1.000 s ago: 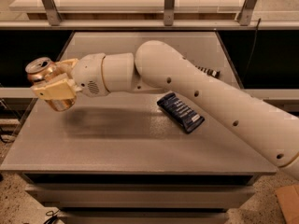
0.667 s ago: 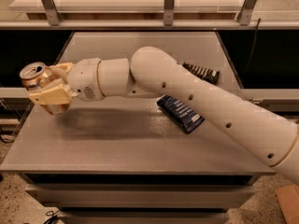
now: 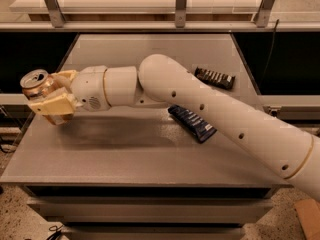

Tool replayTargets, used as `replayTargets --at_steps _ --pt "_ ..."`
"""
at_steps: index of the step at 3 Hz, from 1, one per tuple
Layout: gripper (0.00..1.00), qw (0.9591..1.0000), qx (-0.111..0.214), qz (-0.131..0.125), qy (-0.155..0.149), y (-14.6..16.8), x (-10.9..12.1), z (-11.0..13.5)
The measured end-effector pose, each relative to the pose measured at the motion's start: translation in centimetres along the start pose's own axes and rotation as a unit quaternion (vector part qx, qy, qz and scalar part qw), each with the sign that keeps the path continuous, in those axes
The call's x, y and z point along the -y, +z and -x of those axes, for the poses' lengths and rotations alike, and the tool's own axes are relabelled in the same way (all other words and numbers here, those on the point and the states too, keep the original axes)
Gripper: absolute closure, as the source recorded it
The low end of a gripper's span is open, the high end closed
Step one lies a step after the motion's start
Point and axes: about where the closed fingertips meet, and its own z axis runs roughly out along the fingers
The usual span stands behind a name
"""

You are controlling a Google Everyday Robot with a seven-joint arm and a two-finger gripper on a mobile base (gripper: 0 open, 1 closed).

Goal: Place orange can upright

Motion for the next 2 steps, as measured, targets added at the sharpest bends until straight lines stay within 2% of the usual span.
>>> replayTargets --at_steps 1,2 --pt "1.00 1.0000 0.006 0.003 -0.001 0.17 0.02 -0.38" --pt "0.84 0.9998 0.021 0.003 -0.001 0.20 0.15 -0.66"
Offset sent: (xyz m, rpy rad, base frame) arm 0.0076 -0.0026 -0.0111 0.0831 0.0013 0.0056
